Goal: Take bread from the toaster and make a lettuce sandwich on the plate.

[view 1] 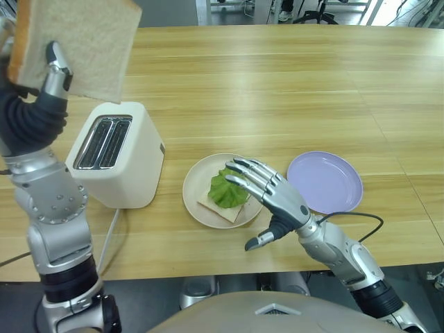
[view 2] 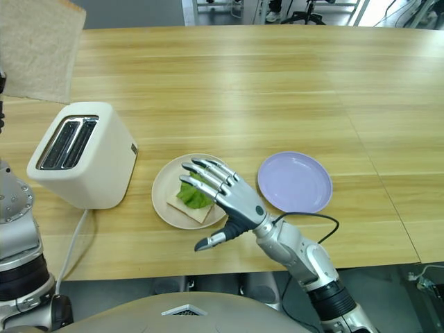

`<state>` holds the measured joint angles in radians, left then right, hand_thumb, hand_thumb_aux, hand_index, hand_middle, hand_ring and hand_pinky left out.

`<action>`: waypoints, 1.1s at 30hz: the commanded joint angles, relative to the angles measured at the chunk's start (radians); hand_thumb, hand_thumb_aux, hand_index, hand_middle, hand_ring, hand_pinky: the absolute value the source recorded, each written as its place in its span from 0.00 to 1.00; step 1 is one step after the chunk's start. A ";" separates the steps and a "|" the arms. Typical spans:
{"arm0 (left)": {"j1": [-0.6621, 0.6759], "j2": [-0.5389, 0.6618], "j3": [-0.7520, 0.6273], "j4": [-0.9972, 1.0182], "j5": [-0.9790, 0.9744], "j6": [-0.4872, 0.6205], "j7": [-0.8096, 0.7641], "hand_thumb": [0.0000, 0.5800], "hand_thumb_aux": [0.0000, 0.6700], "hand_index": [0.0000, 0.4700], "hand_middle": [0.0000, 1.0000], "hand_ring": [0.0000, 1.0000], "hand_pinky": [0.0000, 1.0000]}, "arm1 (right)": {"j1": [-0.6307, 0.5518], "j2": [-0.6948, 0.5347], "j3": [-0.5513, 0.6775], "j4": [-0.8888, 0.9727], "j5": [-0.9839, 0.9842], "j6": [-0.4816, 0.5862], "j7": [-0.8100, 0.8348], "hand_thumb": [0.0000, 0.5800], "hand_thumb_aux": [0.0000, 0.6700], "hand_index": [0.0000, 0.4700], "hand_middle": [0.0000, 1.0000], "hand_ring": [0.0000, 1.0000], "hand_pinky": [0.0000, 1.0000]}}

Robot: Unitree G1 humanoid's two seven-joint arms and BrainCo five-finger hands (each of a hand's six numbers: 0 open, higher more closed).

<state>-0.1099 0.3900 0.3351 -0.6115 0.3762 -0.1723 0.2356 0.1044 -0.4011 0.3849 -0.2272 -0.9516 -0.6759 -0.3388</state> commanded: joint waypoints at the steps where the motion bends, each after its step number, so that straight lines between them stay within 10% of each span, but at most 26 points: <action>1: 0.024 -0.113 -0.186 -0.042 -0.106 0.080 -0.097 1.00 1.00 0.98 1.00 1.00 1.00 | 0.035 -0.008 -0.035 -0.081 -0.121 0.000 -0.119 0.00 0.00 0.00 0.00 0.00 0.00; 14: 0.316 -0.301 -0.482 0.363 -0.157 0.102 -0.200 1.00 1.00 0.98 1.00 1.00 1.00 | 0.105 -0.055 -0.066 -0.186 -0.274 0.062 -0.208 0.00 0.00 0.00 0.00 0.00 0.00; 33: 0.317 -0.163 -0.533 0.632 0.066 0.168 -0.194 1.00 1.00 0.98 1.00 1.00 1.00 | 0.002 -0.043 0.239 0.186 -0.275 0.400 0.680 0.00 0.00 0.00 0.00 0.00 0.00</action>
<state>0.2022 0.2110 -0.1593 -0.0020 0.3945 -0.0336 0.0602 0.0826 -0.4037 0.5545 -0.1401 -1.1897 -0.2903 0.2042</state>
